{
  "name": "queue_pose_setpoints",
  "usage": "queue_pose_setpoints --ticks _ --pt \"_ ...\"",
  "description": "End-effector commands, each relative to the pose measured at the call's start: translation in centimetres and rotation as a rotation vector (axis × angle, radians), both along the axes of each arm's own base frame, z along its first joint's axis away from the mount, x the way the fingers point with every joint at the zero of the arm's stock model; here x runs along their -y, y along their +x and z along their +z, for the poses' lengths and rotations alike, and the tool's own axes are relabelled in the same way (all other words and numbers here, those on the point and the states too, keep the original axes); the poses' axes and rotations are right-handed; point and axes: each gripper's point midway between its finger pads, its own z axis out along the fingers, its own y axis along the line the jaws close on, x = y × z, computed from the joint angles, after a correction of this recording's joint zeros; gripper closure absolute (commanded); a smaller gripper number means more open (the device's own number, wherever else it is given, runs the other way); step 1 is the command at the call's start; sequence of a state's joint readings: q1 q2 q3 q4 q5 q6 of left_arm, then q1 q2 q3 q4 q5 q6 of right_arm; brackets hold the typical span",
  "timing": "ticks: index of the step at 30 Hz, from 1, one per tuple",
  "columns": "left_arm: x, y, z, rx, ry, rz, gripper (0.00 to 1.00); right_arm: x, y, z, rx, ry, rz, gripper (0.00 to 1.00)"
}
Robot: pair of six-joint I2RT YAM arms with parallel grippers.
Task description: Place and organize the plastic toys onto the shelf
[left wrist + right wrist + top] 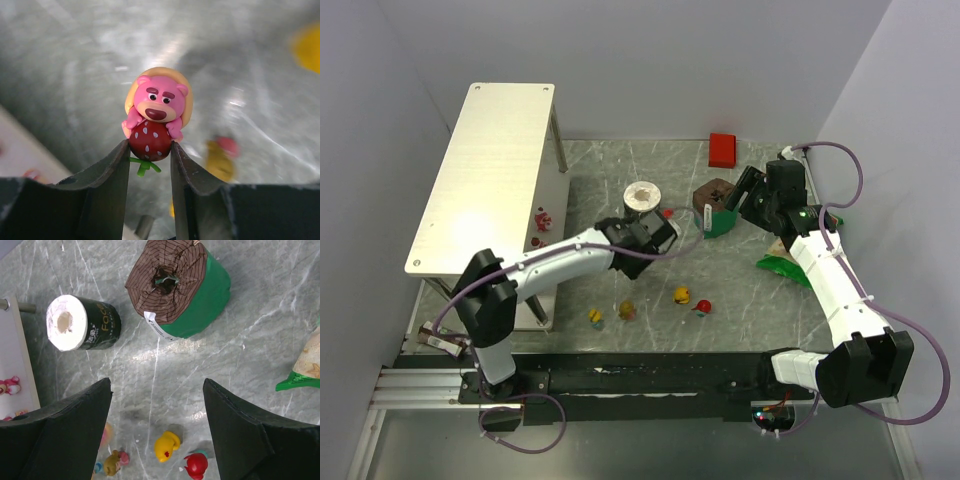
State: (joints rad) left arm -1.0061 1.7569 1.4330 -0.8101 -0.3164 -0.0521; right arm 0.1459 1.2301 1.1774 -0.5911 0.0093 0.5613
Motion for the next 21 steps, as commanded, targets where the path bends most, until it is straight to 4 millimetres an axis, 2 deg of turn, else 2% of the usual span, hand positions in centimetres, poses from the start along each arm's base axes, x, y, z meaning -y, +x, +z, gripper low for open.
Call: queue_pose_setpoints --ticks 1,3,5,6,7,9,10,11,12,13,17,21 --pt "-1.5 4.6 3.7 0.116 -0.043 0.211 0.98 0.3 0.3 1.6 0.051 0.013 -0.018 0.2" --pt "-2.2 6.6 4.6 0.158 -0.044 0.296 0.99 0.4 -0.1 1.4 0.042 0.011 -0.019 0.2" --pt "-3.5 8.0 3.8 0.182 0.011 0.384 0.99 0.4 -0.4 1.4 0.04 0.01 -0.018 0.2" --pt "-3.4 8.8 4.5 0.2 0.001 0.41 0.99 0.5 -0.6 1.2 0.036 0.006 -0.018 0.2" --pt "-3.9 9.7 3.8 0.199 0.011 0.464 0.99 0.5 -0.8 1.2 0.036 0.006 -0.016 0.2" --pt "-3.9 10.7 4.4 0.201 -0.007 0.514 0.99 0.5 -1.2 1.1 0.033 0.003 -0.012 0.2" --pt "-4.1 11.4 3.7 0.204 -0.002 0.558 0.99 0.5 -1.3 1.1 0.033 0.005 -0.01 0.2" --pt "-5.0 11.9 3.6 0.201 0.014 0.594 0.99 0.5 -1.5 1.1 0.033 0.007 -0.008 0.2" --pt "-5.0 12.8 4.4 0.219 -0.01 0.625 0.99 0.4 -1.7 0.9 0.023 0.009 -0.006 0.2" --pt "-5.7 13.7 3.8 0.22 -0.002 0.679 0.99 0.5 -1.8 0.9 0.023 0.007 -0.008 0.2" --pt "-7.1 15.5 4.2 0.256 0.015 0.777 0.99 0.0 -2.4 0.6 0.013 0.024 0.02 0.2" --pt "-7.5 15.5 4.2 0.262 0.013 0.803 0.99 -0.2 -2.6 0.2 0.004 0.023 0.037 0.2"
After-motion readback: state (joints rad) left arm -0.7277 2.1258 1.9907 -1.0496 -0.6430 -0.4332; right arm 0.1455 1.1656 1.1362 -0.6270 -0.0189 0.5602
